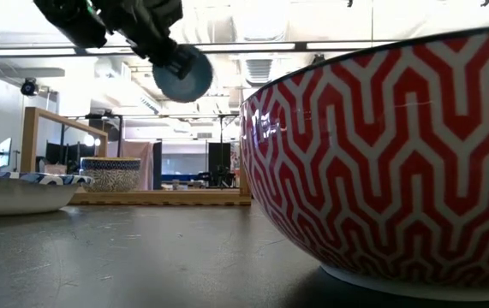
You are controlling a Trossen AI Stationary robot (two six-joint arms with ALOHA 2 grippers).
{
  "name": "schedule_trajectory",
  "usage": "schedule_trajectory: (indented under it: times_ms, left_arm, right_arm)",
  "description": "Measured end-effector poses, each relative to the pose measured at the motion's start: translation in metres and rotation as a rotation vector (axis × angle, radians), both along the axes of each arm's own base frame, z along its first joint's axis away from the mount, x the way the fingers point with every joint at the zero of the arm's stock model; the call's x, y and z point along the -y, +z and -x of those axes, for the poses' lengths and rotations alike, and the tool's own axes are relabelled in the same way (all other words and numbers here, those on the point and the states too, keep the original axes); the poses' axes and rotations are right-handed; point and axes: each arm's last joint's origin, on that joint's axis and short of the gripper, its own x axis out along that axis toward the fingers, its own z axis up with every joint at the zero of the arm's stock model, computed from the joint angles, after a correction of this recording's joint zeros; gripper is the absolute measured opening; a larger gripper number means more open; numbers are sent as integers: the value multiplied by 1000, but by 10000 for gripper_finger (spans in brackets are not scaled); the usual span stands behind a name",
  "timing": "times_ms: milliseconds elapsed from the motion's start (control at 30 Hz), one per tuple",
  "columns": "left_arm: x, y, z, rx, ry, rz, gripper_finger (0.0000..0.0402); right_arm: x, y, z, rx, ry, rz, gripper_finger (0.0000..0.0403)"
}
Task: Place and stack bowls onto a shelf
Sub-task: Stack the patterned light blue bowl on top of the patterned yellow bowl on the shelf
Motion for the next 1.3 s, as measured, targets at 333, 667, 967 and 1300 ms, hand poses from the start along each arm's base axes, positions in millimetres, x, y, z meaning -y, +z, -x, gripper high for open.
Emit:
schedule_trajectory:
  times_ms: [333, 667, 967, 1300]
  left_arm:
    - [-49, -12, 12, -311, 87, 24, 2]
    - [-85, -16, 7, -522, -81, 191, 2]
    - [-114, 1, 2, -431, -311, 627, 4]
    - [-150, 18, 52, -166, -327, 874, 6]
  right_arm:
    - [8, -3, -2, -32, -14, 21, 262]
    - [24, -3, -4, -33, -60, 20, 263]
    - [29, -3, -5, -34, -69, 16, 260]
    - [29, -6, -3, -66, -67, 22, 260]
